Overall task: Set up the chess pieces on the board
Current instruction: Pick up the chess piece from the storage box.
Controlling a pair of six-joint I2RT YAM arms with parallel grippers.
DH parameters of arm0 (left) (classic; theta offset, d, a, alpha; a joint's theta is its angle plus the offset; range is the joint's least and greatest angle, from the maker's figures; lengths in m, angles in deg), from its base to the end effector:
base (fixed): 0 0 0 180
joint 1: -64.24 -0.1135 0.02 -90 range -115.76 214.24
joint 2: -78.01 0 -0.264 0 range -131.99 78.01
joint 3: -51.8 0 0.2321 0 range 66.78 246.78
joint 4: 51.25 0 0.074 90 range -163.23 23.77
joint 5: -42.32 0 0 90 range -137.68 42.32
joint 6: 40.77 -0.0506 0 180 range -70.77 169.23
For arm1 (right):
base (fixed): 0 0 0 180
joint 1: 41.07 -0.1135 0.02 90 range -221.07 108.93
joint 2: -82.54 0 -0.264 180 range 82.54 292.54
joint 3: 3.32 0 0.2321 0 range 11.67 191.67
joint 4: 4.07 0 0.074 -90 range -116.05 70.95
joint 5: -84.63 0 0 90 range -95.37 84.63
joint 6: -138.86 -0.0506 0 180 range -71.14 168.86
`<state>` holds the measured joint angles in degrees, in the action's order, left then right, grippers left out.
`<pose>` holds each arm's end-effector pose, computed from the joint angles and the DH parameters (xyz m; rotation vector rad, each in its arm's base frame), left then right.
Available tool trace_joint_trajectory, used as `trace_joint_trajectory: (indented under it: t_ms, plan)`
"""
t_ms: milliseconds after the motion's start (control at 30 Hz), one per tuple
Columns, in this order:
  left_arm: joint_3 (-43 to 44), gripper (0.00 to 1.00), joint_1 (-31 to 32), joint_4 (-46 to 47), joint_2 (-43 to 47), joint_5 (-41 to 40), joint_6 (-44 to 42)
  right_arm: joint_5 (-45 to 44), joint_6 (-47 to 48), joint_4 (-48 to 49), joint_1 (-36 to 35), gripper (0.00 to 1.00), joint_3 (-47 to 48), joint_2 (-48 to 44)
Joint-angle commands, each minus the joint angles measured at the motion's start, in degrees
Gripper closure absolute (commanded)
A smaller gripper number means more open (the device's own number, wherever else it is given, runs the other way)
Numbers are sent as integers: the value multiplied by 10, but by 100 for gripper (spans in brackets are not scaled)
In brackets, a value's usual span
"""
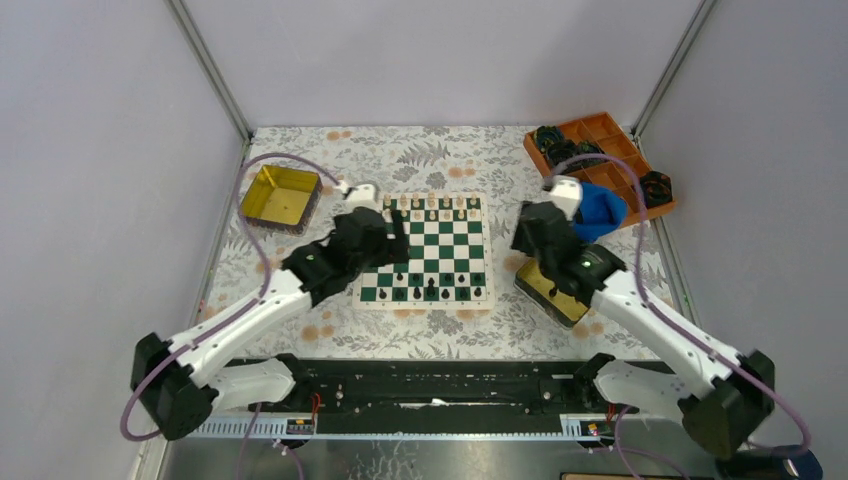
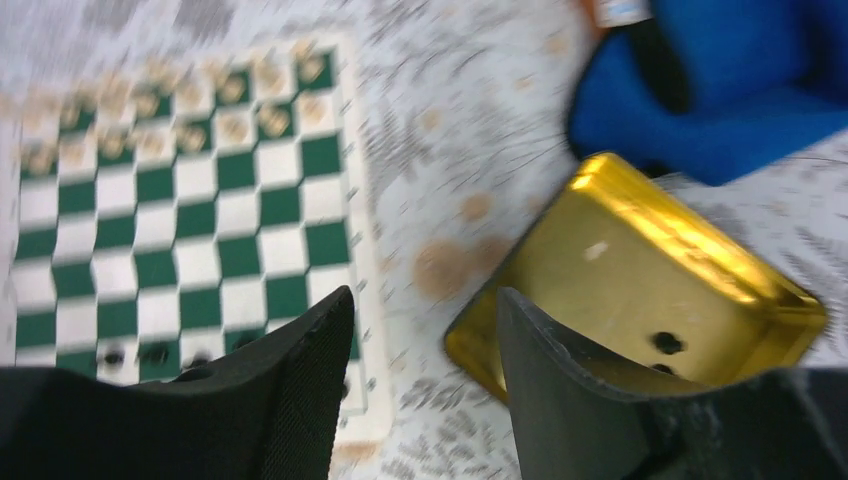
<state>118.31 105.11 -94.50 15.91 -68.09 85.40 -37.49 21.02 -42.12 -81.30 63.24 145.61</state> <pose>0.1798 -0.1322 0.2885 -0.0998 2.2188 -0.3480 0.1917 0.1269 0.2967 0.0871 2.0721 0.1139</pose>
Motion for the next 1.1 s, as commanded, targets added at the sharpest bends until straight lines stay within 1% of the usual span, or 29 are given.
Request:
trace_joint_trajectory:
  t_ms: [0, 100, 233, 367, 433, 533, 633, 767, 867, 1067]
  plan:
    - [76, 6, 57, 77, -84, -1, -64, -59, -15, 11, 93, 38, -8, -61]
    - [138, 6, 101, 83, -161, -15, -94, -76, -26, 14, 169, 36, -10, -72]
    - [238, 6, 164, 80, -277, -32, -161, -71, -64, 19, 262, 35, -12, -64]
    - [326, 6, 208, 78, -378, -34, -222, -78, -104, 11, 320, 35, -13, -60]
    - [362, 6, 219, 78, -420, -19, -244, -88, -116, 17, 344, 35, -23, -75]
    - [405, 9, 231, 86, -475, 7, -270, -78, -137, 26, 384, 35, -34, -102]
    - [422, 10, 240, 114, -507, 32, -294, -77, -156, 33, 399, 36, -40, -122]
    - [446, 10, 243, 137, -542, 77, -310, -79, -174, 27, 419, 36, -27, -117]
    - [467, 10, 248, 140, -565, 110, -322, -89, -173, 17, 421, 36, -15, -109]
    - [514, 10, 258, 145, -601, 165, -344, -92, -158, 28, 422, 36, -23, -123]
